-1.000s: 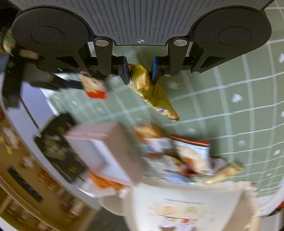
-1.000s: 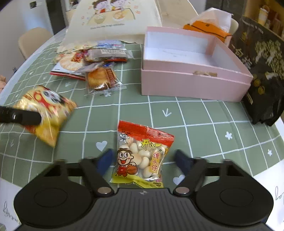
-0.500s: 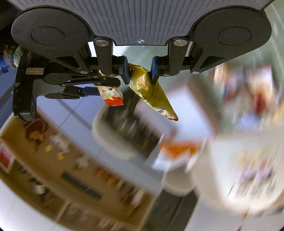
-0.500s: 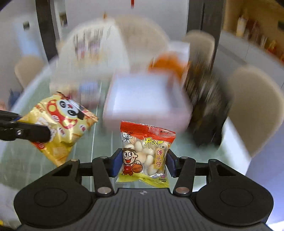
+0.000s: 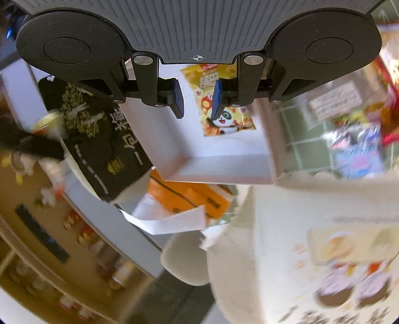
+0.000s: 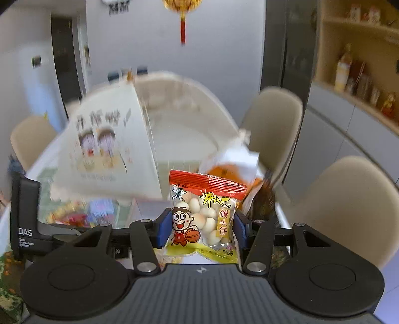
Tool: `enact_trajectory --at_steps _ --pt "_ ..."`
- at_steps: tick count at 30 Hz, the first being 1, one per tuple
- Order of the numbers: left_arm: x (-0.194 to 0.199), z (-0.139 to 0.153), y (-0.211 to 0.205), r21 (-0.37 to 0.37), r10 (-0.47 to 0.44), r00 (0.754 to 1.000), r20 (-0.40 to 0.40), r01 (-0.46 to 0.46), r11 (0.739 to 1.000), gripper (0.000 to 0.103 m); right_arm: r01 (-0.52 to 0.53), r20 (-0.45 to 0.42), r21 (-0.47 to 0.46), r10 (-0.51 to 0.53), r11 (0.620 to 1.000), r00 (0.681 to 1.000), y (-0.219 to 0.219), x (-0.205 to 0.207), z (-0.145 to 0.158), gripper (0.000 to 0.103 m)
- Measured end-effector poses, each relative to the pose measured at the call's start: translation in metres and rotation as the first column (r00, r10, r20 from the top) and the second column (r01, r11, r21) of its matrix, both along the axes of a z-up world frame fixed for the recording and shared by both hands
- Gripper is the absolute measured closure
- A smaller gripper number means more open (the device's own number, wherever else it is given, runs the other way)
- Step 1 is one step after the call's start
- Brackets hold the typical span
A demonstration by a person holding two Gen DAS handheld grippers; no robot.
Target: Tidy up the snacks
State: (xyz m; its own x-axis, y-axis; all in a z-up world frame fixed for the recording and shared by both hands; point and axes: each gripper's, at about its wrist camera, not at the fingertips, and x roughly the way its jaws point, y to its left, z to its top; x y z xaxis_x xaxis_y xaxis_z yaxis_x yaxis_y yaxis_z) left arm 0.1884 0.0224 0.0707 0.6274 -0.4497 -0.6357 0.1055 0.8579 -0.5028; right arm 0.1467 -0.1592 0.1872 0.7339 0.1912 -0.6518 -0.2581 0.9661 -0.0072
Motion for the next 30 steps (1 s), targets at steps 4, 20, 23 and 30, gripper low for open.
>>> enact_trajectory --at_steps 4,20,23,30 --pt "-0.029 0.018 0.028 0.014 0.047 0.997 0.056 -0.048 0.999 0.075 -0.004 -0.104 0.011 0.005 1.0 0.995 0.016 0.03 -0.048 0.052" --pt "-0.167 -0.019 0.189 0.077 0.364 0.919 -0.151 -0.356 0.931 0.075 -0.134 -0.287 0.037 0.139 0.99 0.948 0.207 0.06 -0.112 0.033" --pt "-0.181 -0.019 0.189 0.038 0.341 0.929 -0.145 -0.339 0.94 0.075 -0.085 -0.329 0.04 0.094 0.996 0.94 0.226 0.074 -0.131 0.037" --pt "-0.193 -0.033 0.191 0.002 0.291 0.943 -0.16 -0.295 0.956 0.075 -0.062 -0.376 0.075 0.086 0.995 0.923 0.21 0.036 -0.136 0.057"
